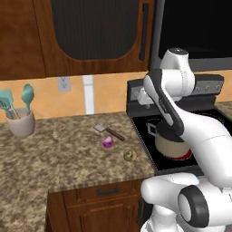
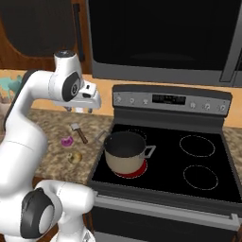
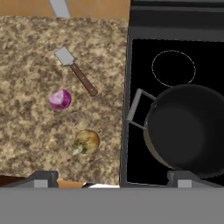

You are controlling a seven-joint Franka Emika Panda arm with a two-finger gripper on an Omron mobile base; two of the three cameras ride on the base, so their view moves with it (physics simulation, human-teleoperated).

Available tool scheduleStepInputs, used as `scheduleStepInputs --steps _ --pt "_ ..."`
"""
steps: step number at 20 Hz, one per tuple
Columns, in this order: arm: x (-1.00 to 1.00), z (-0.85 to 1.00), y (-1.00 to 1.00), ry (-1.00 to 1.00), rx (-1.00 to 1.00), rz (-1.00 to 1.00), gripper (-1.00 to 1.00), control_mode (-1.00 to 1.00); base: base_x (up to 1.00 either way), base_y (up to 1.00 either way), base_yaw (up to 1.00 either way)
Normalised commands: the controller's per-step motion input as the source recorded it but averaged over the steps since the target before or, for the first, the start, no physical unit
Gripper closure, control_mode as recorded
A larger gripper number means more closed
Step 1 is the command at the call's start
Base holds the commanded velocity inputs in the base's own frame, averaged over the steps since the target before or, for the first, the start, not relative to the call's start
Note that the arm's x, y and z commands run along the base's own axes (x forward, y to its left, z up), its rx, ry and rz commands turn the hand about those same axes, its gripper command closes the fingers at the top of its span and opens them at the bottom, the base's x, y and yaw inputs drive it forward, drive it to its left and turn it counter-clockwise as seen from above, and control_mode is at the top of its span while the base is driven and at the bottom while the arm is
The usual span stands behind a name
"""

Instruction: Put the onion and onion in the pot. Retrieve the spatula and lightly stir the vegetables in the pot.

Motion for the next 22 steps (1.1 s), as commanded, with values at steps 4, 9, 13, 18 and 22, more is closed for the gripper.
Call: scheduleStepInputs --steps 4,9,13,18,22 --pt "0.04 0.00 0.08 0.00 0.00 0.00 -1.00 -1.00 0.21 0.01 0.00" --pt "-0.08 -0.17 0.49 0.00 -0.01 0.01 -1.00 -1.00 0.00 0.00 0.00" --pt "-0.17 -0.46 0.46 0.00 -0.02 0.00 -1.00 -1.00 0.00 0.00 0.00" --pt "-0.06 -0.66 0.32 0.00 -0.04 0.00 -1.00 -1.00 0.00 0.00 0.00" --pt "-0.02 -0.67 0.31 0.01 -0.06 0.00 -1.00 -1.00 0.00 0.00 0.00"
